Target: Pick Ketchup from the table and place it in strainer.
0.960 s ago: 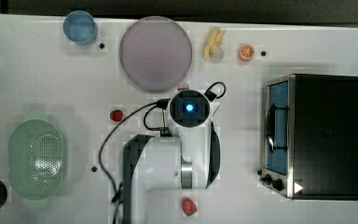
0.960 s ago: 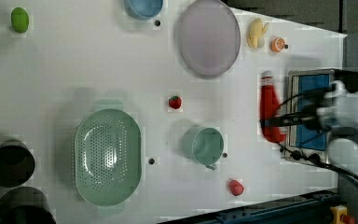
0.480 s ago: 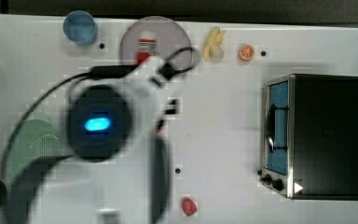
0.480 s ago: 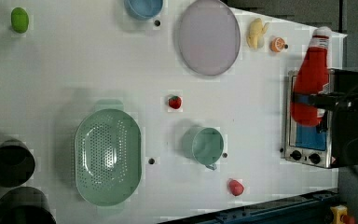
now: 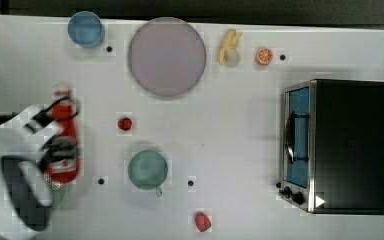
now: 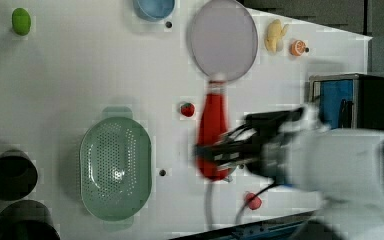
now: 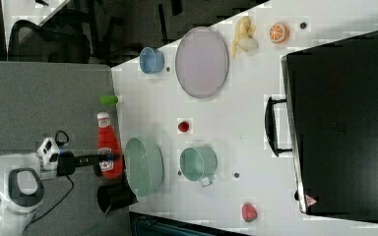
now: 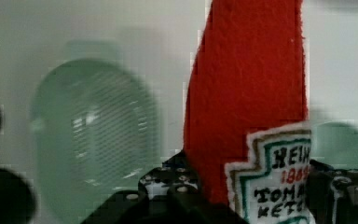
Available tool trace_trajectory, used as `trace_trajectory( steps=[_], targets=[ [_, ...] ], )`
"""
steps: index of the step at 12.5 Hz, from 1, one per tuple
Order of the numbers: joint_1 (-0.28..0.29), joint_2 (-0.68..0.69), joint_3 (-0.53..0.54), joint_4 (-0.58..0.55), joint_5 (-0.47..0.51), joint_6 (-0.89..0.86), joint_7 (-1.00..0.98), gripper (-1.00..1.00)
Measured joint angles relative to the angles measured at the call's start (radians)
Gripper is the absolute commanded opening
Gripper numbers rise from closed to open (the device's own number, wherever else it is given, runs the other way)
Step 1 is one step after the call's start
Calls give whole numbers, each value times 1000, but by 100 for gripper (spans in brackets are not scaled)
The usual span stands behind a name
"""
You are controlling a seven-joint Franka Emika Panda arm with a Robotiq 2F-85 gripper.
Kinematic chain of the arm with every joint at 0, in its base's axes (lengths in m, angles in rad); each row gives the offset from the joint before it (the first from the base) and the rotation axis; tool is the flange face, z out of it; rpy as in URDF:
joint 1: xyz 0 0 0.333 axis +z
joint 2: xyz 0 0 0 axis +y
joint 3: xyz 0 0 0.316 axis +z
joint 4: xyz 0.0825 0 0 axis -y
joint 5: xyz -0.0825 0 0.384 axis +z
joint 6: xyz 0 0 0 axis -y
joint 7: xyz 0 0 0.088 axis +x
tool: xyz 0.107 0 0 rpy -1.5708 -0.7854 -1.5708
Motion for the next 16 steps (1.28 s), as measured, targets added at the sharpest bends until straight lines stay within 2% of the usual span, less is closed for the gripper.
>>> trace_trajectory(
  steps=[2,3,6,9,12,16],
  targets=[
    [33,104,91,-16,-11,126,141,24],
    [44,147,124,-25,-10,187,202,32],
    [92,275,144,-27,-25,292,330,96],
    [94,357,131,-33,-24,334,368,100],
    [61,291,95,-39,-29,262,432,100],
    [-68,-23,42,-23,-28,-46,440,100]
  ],
)
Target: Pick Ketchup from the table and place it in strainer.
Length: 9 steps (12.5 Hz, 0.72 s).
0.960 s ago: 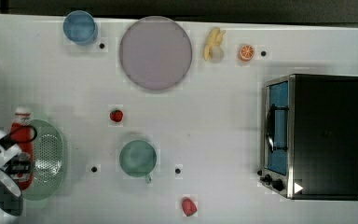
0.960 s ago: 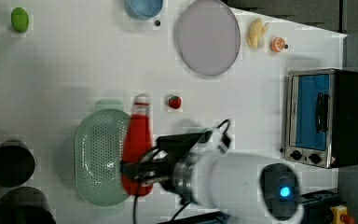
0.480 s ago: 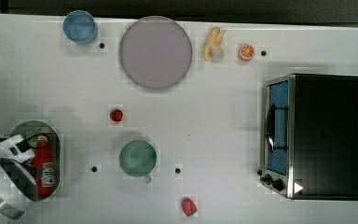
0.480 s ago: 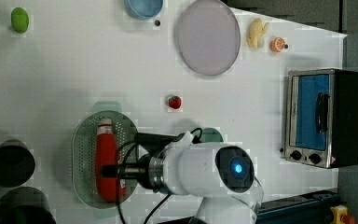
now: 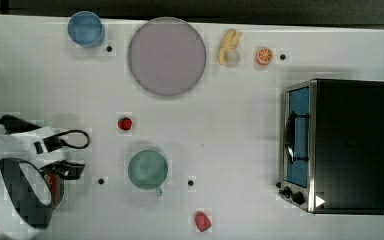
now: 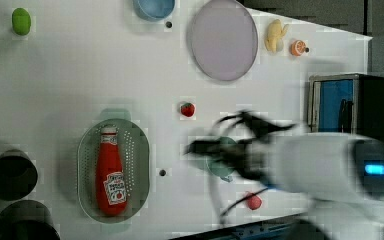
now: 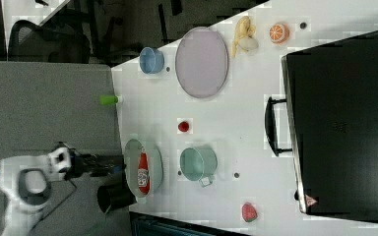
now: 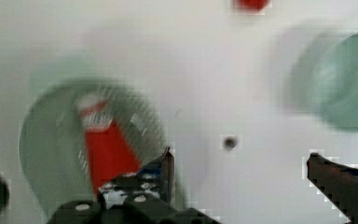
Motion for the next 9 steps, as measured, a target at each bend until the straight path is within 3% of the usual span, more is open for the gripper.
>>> trace_trajectory(
  steps=[4,9],
  targets=[
    [-66,-201,-226,105,-5,-158,-12,100],
    [-154,-236,-484,109,-4,-203,-25,100]
  ],
)
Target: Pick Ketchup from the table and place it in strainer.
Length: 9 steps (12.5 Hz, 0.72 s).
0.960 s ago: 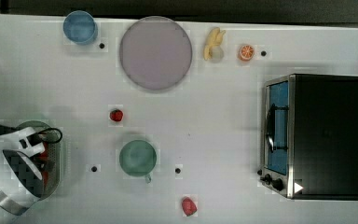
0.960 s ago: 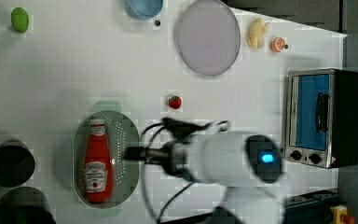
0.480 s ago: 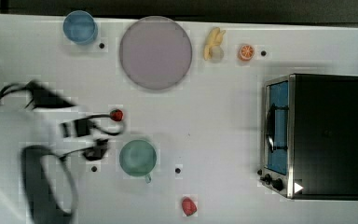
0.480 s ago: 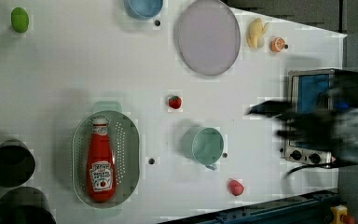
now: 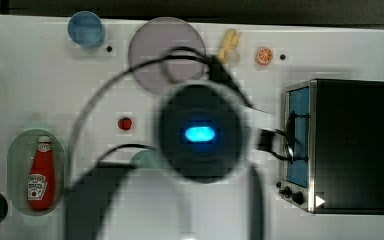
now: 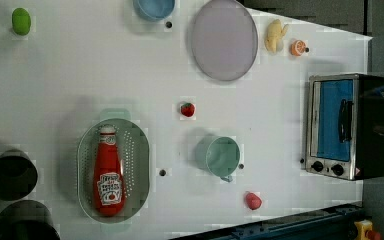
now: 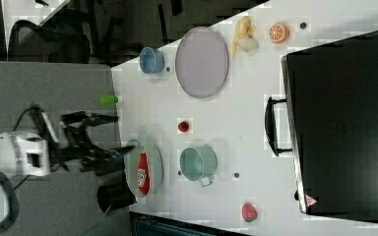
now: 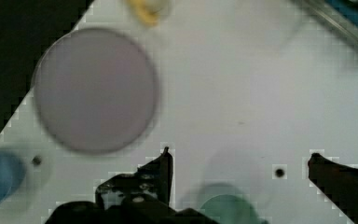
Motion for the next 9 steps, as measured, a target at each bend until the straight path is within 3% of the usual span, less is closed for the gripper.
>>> trace_trajectory(
  steps=[4,9],
  targets=[
    [-46,-8,-68,-18,-4,-94,-1,100],
    [-2,-28,-36,-18,12,-100,-3,100]
  ],
)
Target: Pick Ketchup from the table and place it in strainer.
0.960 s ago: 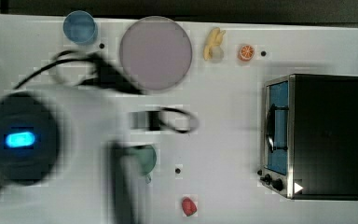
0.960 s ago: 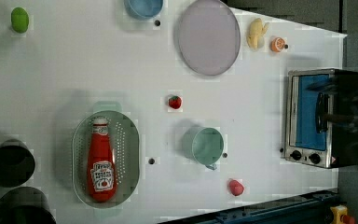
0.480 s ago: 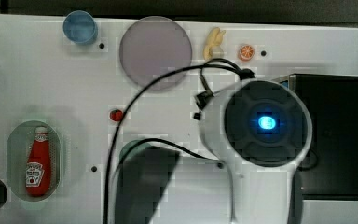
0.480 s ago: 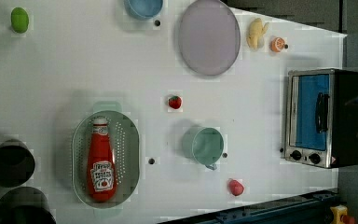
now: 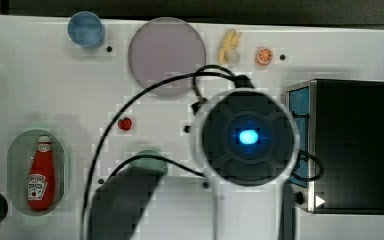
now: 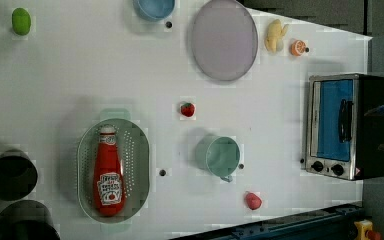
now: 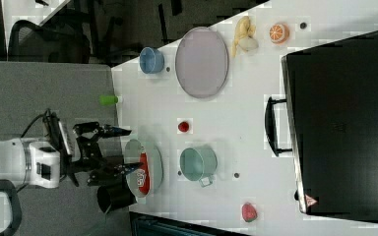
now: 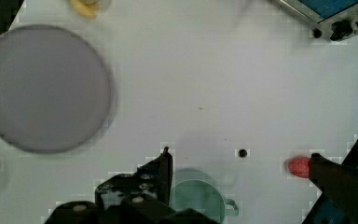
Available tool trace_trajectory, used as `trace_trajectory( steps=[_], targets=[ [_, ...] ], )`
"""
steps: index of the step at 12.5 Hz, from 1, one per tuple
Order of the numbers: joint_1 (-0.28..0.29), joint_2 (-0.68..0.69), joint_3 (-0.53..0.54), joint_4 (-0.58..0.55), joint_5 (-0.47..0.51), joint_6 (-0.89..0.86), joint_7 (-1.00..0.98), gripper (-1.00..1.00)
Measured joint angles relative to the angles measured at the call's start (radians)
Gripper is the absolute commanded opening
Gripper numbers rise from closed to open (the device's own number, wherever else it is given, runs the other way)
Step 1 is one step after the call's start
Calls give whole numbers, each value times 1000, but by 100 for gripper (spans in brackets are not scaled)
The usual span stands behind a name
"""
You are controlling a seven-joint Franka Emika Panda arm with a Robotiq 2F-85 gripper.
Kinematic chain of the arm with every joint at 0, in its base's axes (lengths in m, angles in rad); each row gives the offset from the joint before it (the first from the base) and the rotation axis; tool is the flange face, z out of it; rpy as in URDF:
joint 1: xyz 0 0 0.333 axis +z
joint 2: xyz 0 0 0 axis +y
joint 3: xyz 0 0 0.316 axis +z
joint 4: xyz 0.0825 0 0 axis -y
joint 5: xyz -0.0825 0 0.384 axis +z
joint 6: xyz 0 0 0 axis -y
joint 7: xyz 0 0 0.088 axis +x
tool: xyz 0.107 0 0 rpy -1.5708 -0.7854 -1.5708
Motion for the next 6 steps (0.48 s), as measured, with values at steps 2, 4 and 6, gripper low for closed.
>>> trace_trajectory(
  steps=[2,4,6],
  targets=[
    [17,-4,13,0,0,-4,0,100],
    [25,-3,23,-3,-3,-2,0,100],
    [31,-5,26,-4,-1,0,-1,100]
  ],
)
